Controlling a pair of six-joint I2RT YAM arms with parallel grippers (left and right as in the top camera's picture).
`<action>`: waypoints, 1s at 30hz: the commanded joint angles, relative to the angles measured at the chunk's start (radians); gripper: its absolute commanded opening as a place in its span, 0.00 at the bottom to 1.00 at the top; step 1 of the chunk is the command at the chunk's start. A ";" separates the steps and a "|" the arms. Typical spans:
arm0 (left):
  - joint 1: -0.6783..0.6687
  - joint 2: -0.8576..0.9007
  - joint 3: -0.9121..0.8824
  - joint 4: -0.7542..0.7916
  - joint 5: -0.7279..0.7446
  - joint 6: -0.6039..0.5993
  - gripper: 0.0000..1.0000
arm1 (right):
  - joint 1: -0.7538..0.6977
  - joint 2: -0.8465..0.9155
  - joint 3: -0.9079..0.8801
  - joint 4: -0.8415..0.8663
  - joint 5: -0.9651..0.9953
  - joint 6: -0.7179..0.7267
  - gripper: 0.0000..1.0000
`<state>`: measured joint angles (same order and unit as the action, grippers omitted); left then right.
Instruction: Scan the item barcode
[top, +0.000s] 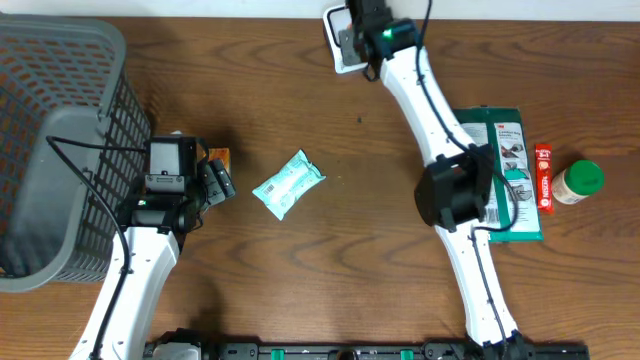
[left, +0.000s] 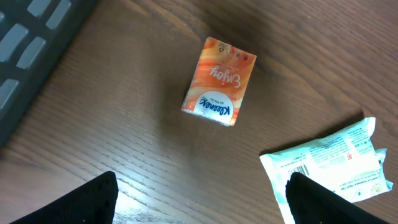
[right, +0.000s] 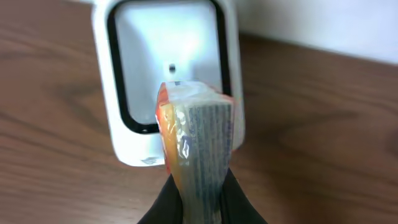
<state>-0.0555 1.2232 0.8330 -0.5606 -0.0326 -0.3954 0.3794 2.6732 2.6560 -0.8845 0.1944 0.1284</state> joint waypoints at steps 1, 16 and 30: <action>0.000 0.000 0.025 0.000 -0.013 0.002 0.87 | 0.012 0.029 0.011 0.058 0.076 -0.031 0.01; 0.000 0.000 0.025 0.001 -0.013 0.002 0.87 | 0.018 0.020 0.012 0.157 0.093 -0.040 0.01; 0.000 0.000 0.025 0.001 -0.013 0.002 0.88 | 0.014 -0.318 0.013 -0.174 -0.019 -0.040 0.01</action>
<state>-0.0555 1.2232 0.8330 -0.5602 -0.0326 -0.3954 0.3889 2.5801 2.6480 -0.9836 0.2028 0.0959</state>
